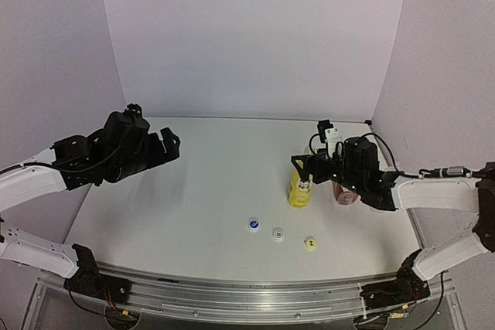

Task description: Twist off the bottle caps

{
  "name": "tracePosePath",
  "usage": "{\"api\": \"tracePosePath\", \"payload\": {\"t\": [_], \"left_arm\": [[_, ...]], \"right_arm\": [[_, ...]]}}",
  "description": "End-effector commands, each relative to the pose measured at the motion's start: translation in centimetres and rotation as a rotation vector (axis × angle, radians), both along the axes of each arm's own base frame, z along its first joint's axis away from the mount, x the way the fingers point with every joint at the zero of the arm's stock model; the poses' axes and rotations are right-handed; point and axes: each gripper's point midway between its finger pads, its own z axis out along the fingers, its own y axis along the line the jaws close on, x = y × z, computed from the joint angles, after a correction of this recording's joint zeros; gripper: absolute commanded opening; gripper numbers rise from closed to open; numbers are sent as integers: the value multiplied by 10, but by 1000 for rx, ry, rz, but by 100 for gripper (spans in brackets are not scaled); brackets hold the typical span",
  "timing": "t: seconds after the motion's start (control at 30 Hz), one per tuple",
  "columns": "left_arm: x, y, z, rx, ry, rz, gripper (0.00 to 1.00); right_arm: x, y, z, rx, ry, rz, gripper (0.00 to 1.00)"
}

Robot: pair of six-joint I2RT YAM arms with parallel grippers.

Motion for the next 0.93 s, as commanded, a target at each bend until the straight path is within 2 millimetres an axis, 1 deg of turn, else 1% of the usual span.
{"api": "tracePosePath", "payload": {"t": [0.0, 0.07, 0.17, 0.23, 0.27, 0.3, 0.47, 0.53, 0.67, 0.9], "left_arm": [[4, -1, 14, -18, -36, 15, 100], [4, -1, 13, -19, -35, 13, 100], [3, 0, 13, -23, -40, 12, 100], [3, -1, 13, -20, -41, 5, 100], [3, 0, 14, -20, -41, 5, 100], [2, 1, 14, -14, -35, 7, 100], [-3, 17, 6, 50, 29, 70, 100], [-4, 23, 5, 76, 49, 95, 100], [-9, 32, 6, 101, 74, 114, 100], [-16, 43, 8, 92, 66, 129, 100]], "right_arm": [[-15, -30, 16, -38, 60, -89, 93], [-27, -41, 16, -38, 106, -105, 94], [-50, -58, 24, -46, 179, -123, 94], [-63, -75, 25, -69, 253, -178, 95], [-68, -80, 33, -55, 273, -196, 95], [-74, -84, 37, -53, 291, -204, 95], [-103, -102, 47, -101, 408, -210, 96], [-109, -110, 54, -99, 443, -250, 96], [-115, -114, 65, -86, 462, -259, 97], [-119, -120, 69, -75, 450, -276, 97]]}}
